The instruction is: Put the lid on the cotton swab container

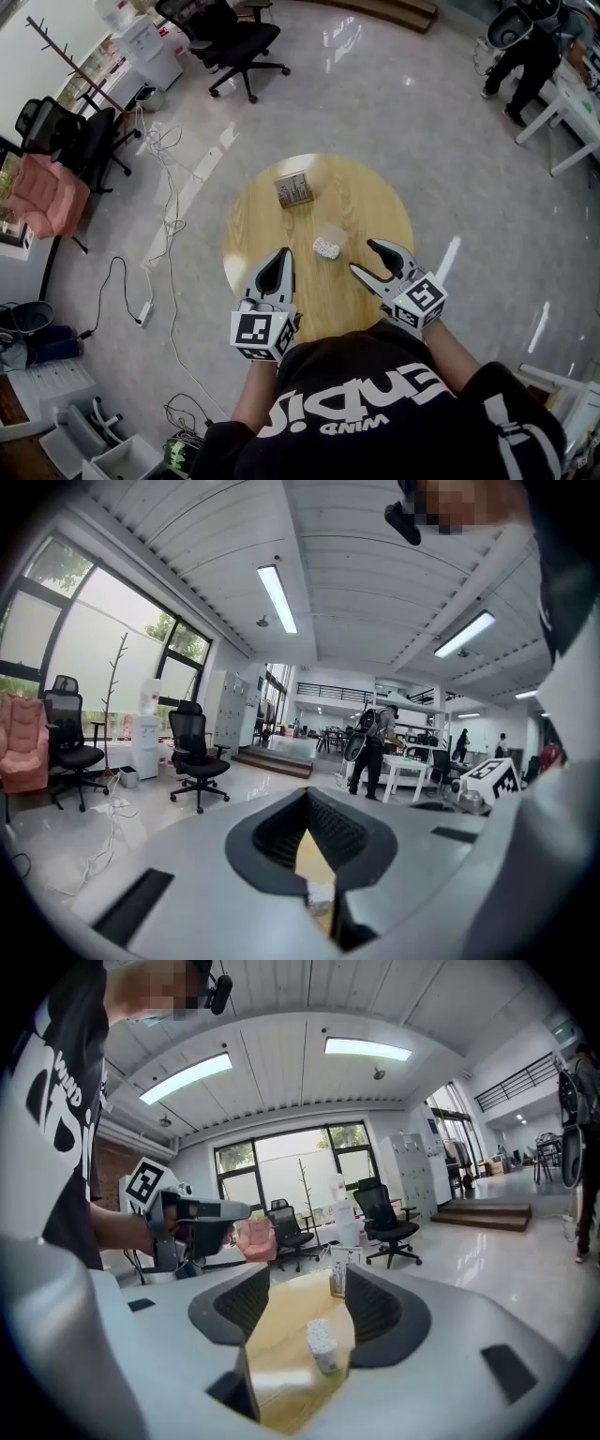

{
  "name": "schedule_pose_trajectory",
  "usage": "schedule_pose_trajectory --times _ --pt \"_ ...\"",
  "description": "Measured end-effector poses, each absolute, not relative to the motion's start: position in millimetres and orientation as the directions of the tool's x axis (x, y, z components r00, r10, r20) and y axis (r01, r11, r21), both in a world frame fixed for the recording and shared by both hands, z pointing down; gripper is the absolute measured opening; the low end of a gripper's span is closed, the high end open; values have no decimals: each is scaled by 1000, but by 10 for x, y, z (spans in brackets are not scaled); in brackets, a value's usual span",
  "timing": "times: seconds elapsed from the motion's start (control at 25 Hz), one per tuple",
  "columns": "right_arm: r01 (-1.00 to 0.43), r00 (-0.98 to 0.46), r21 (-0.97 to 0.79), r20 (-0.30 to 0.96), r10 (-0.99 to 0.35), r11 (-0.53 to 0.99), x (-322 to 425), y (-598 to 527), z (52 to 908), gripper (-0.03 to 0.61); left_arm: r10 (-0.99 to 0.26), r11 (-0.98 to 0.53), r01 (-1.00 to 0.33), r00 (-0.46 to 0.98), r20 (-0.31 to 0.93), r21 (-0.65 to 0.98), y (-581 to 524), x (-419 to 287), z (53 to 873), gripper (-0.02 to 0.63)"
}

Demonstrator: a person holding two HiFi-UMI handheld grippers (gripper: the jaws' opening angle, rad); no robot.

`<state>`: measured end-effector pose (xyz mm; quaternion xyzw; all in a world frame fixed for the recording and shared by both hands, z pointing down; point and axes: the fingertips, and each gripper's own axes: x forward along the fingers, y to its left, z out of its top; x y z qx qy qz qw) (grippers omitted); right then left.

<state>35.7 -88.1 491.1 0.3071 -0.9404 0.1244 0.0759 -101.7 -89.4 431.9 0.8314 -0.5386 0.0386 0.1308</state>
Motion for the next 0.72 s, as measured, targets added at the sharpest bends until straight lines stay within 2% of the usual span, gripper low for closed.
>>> schedule_pose_trajectory --times 0.72 --pt "-548 -761 -147 496 -418 824 186 -973 6247 233 -890 -367 -917 395 229 156 -928 -1045 4321 8"
